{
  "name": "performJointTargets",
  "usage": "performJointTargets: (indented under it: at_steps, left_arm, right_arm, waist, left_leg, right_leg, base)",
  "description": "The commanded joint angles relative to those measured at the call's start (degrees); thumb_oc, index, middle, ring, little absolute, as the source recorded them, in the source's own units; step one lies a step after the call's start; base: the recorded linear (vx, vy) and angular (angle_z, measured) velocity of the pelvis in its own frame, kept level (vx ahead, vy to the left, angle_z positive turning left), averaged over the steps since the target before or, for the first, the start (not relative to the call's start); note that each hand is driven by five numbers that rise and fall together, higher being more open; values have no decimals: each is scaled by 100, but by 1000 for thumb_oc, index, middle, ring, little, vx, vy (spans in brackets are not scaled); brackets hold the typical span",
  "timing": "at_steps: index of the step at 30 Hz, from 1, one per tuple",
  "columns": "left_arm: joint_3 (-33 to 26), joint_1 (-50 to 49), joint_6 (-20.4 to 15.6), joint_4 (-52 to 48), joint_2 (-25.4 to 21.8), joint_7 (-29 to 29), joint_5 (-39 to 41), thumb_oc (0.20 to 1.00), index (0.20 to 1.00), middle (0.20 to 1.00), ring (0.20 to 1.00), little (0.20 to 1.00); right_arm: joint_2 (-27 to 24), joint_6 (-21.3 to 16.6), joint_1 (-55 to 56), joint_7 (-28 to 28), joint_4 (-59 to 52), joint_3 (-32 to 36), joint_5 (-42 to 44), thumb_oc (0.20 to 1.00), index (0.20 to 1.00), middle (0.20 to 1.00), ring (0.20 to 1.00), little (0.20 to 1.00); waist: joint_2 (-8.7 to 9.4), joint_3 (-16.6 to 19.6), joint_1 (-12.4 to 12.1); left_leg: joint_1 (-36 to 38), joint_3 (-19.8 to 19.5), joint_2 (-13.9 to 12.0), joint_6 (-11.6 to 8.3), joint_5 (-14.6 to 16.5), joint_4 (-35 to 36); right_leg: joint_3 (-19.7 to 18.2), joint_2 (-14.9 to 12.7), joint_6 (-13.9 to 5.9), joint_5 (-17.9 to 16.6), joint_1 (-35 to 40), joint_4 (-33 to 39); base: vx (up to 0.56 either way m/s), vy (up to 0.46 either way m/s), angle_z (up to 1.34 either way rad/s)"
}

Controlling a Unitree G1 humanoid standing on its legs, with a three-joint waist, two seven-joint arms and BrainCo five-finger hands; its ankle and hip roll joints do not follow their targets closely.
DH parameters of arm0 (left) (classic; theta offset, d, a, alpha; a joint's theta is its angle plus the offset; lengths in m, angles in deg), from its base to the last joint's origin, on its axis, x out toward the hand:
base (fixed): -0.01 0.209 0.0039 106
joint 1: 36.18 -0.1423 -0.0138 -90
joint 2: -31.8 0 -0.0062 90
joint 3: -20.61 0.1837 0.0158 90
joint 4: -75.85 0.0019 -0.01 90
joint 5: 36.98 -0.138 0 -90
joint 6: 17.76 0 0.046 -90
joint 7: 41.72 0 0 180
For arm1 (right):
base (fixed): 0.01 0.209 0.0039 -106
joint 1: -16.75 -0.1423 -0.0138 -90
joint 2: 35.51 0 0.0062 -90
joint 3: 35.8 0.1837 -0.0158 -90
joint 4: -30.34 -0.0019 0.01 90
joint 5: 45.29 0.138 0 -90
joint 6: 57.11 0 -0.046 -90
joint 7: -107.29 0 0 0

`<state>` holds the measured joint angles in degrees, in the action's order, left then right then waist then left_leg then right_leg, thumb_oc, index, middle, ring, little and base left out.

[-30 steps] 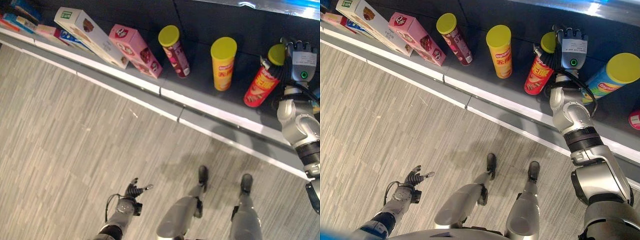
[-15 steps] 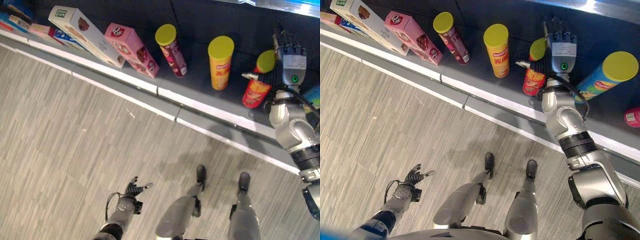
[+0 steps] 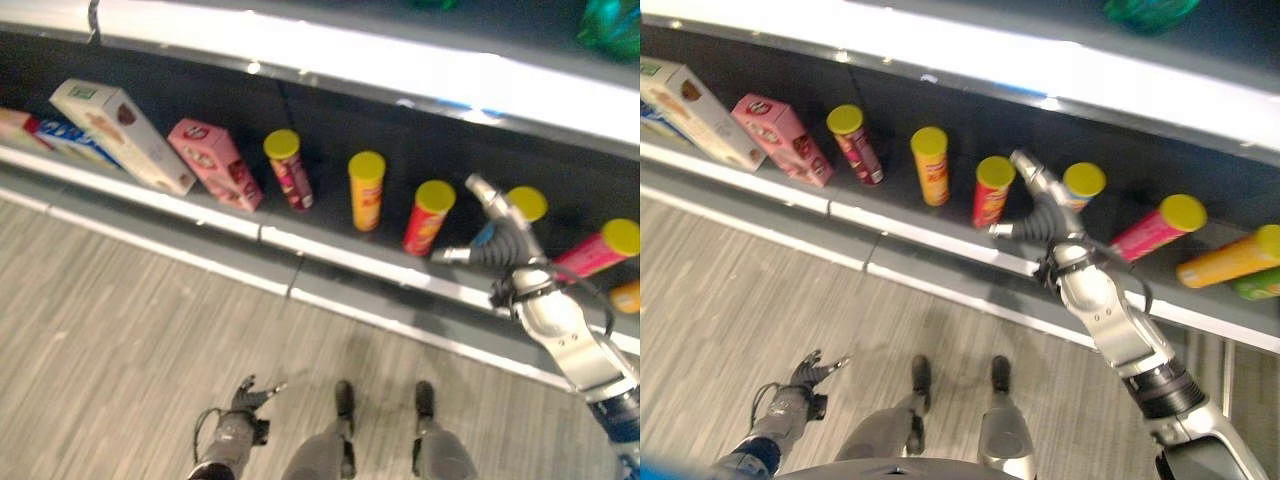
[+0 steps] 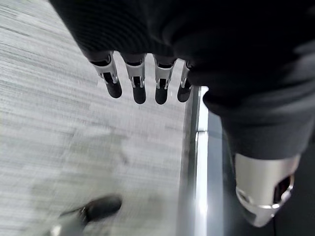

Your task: Put the goods on the table back onto the shelves and tidy them up.

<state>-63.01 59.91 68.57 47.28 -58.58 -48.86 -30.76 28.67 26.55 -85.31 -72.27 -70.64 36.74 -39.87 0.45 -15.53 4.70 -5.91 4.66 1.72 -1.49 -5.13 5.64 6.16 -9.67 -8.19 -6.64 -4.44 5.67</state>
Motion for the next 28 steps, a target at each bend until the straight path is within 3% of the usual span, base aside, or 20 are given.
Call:
performJointTargets:
  at_steps: [1,3,7,9,12,14,15,17,20,21,23,28]
  left_arm:
    - [162,-56,-116,101,-156,307,-229,1000,1000,1000,1000,1000]
    - [208,-197,-191,31,-144,522,-318,1000,1000,1000,1000,1000]
    - [363,-340,-269,-129,-140,721,-437,1000,1000,1000,1000,1000]
    - [456,-413,-303,-218,-135,836,-480,1000,1000,1000,1000,1000]
    - [516,-439,-294,-260,-135,916,-483,1000,1000,1000,1000,1000]
    - [626,-536,-313,-268,-173,1017,-513,1000,1000,1000,1000,1000]
    - [645,-557,-312,-265,-187,1030,-527,1000,1000,1000,1000,1000]
    - [731,-491,-295,-162,-198,1071,-592,1000,1000,1000,1000,1000]
    - [762,-300,-245,-95,-141,1034,-458,1000,1000,1000,1000,1000]
    - [748,-142,-208,66,-69,872,-414,1000,1000,1000,1000,1000]
    - [891,150,-126,252,139,591,-292,1000,1000,1000,1000,1000]
    - [1013,217,-154,402,322,576,-389,1000,1000,1000,1000,1000]
  right_arm:
    - [-429,-165,-202,1549,84,-302,1679,1000,1000,1000,1000,1000]
    - [-755,112,128,2378,225,-603,2251,1000,1000,1000,1000,1000]
    - [-1075,419,553,3041,651,-906,2418,1000,1000,1000,1000,1000]
    - [-903,578,1123,3165,1674,-704,2340,1000,1000,1000,1000,1000]
    - [-762,569,1285,3092,2301,-614,2070,1000,1000,1000,1000,1000]
    - [-341,673,1592,3043,3162,-372,2001,1000,1000,1000,1000,1000]
    - [-164,698,1654,2973,3542,-276,1965,1000,1000,1000,1000,1000]
    - [810,701,1577,2433,5333,27,1353,1000,1000,1000,1000,1000]
    - [1624,606,1310,1586,6829,658,1200,1000,1000,1000,1000,1000]
    - [1970,554,1109,947,7478,1041,1119,1000,1000,1000,1000,1000]
    - [2277,666,786,4,8542,1183,344,1000,1000,1000,1000,1000]
    - [2345,763,897,29,8562,981,32,1000,1000,1000,1000,1000]
  waist:
    - [-157,304,-179]
    - [-124,406,-165]
    - [-97,525,-123]
    - [-83,598,-53]
    - [-86,640,-18]
    - [-100,707,27]
    - [-95,729,29]
    - [-90,836,47]
    - [-70,908,74]
    - [-75,941,100]
    - [-68,1007,69]
    - [-12,1035,-90]
  left_leg:
    - [59,312,-350,-293,608,-221]
    - [150,374,-388,-322,647,-252]
    - [299,421,-441,-369,712,-305]
    - [373,462,-481,-408,726,-328]
    - [419,497,-493,-416,731,-320]
    - [467,511,-497,-423,736,-317]
    - [482,511,-498,-422,740,-315]
    - [563,496,-513,-411,763,-298]
    - [654,460,-501,-376,802,-289]
    - [708,439,-497,-353,835,-287]
    - [805,344,-499,-319,877,-269]
    - [833,181,-499,-317,865,-251]
  right_leg:
    - [-76,-500,-425,678,-54,-497]
    - [-75,-490,-424,670,20,-454]
    - [-94,-472,-407,699,129,-450]
    - [-105,-449,-394,720,177,-456]
    - [-104,-450,-393,728,222,-448]
    - [-94,-439,-390,742,279,-428]
    - [-96,-437,-387,743,290,-426]
    - [-61,-419,-372,761,361,-437]
    - [-51,-398,-358,800,457,-457]
    - [-51,-380,-352,827,491,-470]
    - [20,-357,-326,910,630,-481]
    - [168,-338,-284,1007,744,-524]
  base:
    - [45,-37,-18]
    - [71,-43,-18]
    - [55,-49,-14]
    - [62,-74,-11]
    - [43,-36,-4]
    - [55,-46,-9]
    - [58,-56,-6]
    - [81,-79,-1]
    - [73,-53,1]
    - [92,-57,1]
    - [97,-85,2]
    - [37,-55,18]
